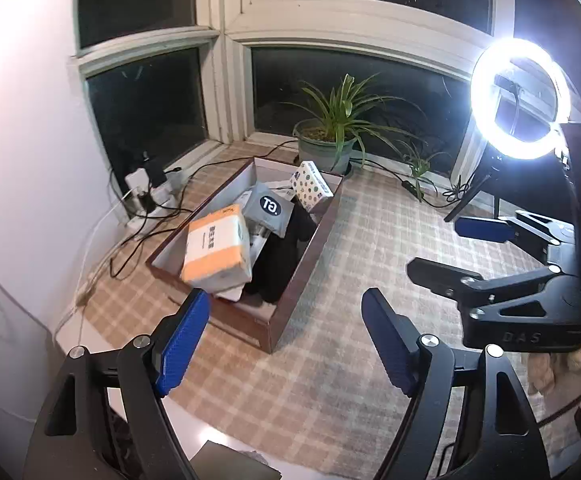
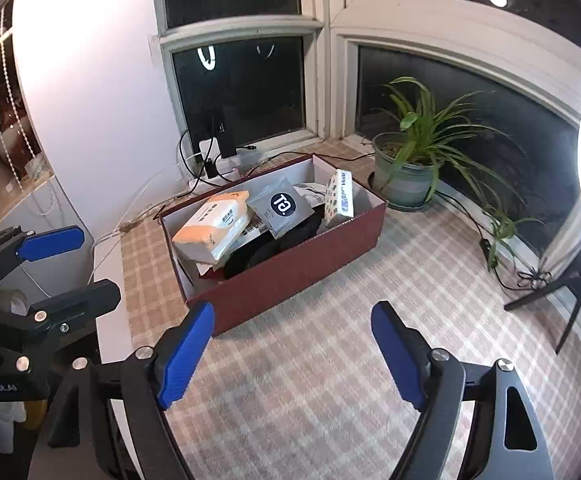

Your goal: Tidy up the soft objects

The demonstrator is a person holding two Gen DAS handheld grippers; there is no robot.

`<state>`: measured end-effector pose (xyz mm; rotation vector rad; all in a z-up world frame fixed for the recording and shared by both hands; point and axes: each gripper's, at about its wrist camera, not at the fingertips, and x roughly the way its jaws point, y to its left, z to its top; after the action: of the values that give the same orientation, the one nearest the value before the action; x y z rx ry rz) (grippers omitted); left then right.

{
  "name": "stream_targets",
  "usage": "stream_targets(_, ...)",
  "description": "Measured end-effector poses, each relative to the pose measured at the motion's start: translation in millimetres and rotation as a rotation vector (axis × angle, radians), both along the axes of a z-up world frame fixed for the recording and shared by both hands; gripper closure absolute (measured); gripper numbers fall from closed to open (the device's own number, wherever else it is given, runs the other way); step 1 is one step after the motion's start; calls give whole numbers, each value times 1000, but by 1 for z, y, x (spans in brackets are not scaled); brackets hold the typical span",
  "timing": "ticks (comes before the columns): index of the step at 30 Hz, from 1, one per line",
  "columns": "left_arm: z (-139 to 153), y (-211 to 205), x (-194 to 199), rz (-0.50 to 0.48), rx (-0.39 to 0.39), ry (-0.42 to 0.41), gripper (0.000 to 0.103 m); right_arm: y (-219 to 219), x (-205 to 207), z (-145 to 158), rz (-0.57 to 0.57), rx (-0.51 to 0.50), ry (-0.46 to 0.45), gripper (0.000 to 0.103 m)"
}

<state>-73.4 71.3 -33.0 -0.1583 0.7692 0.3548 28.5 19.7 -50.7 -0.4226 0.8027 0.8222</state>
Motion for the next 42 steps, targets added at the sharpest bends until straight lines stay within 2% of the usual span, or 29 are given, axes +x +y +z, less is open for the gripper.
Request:
stream_targets(7, 8, -15, -23, 58, -19, -60, 24, -33, -31, 4, -21, 35, -32, 23)
stream_targets(10, 11, -21, -28, 71, -21, -72, 24, -40, -41, 9, -22, 40, -64, 22)
stream_targets(15, 13, -28, -30, 74, -23, -72, 24, -51, -49, 15, -19, 70, -66, 22)
stream_targets(42, 14, -37, -30, 58, -23, -65, 24, -58, -52, 17, -22, 79, -74, 21)
